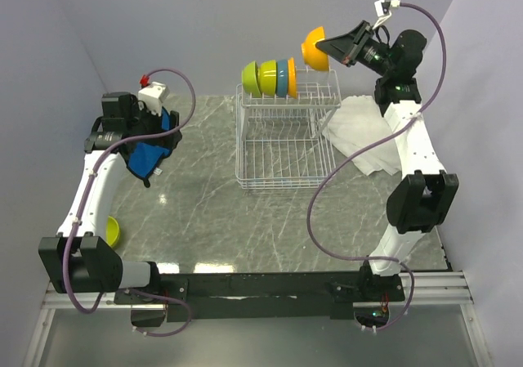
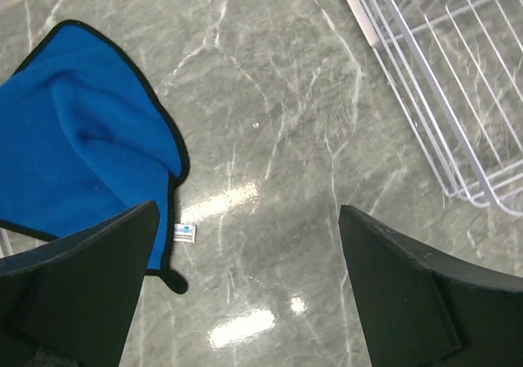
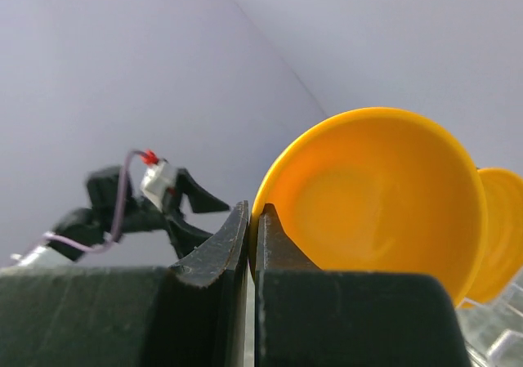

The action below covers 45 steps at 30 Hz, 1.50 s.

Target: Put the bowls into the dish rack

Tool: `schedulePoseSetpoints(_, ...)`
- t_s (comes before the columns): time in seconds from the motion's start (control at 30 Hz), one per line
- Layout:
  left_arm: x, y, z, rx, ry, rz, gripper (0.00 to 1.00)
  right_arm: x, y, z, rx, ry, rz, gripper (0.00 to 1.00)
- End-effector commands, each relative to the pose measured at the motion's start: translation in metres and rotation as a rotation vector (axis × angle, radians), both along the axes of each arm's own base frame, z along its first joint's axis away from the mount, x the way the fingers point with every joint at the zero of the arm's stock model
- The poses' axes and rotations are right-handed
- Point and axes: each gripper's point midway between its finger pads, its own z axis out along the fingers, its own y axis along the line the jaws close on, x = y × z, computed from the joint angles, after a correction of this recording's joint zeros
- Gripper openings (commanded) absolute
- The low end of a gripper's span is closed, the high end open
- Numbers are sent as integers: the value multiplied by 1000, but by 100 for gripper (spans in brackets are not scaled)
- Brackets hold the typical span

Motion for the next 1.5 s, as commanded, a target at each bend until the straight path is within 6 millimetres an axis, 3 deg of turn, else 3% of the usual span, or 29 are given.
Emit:
schedulePoseSetpoints(0.0, 8, -10, 20, 32, -60, -114, 99, -8, 3, 24, 141, -16, 112, 0)
schedulePoseSetpoints(0.03, 5, -9, 14, 42, -20, -118, 99, -1, -10, 22, 166, 13, 88, 0)
schedulePoseSetpoints(0.23, 14, 6, 2, 128, 51, -100, 99, 21, -11, -5, 244, 88, 101, 0)
schedulePoseSetpoints(0.67, 29, 29, 24, 244, 145, -49, 99, 63, -20, -51, 327, 199, 98, 0)
schedulePoseSetpoints(0.8, 31, 28, 27, 230, 128, -38, 99, 70, -18, -65, 336, 235, 96, 0)
schedulePoseSetpoints(1.03, 29, 28, 16, 223, 147, -24, 99, 73, -11, -89, 349, 298, 103, 0)
schedulePoseSetpoints(1.47, 32, 23, 12, 207, 150, -35, 99, 82, -7, -119, 351, 366, 76, 0)
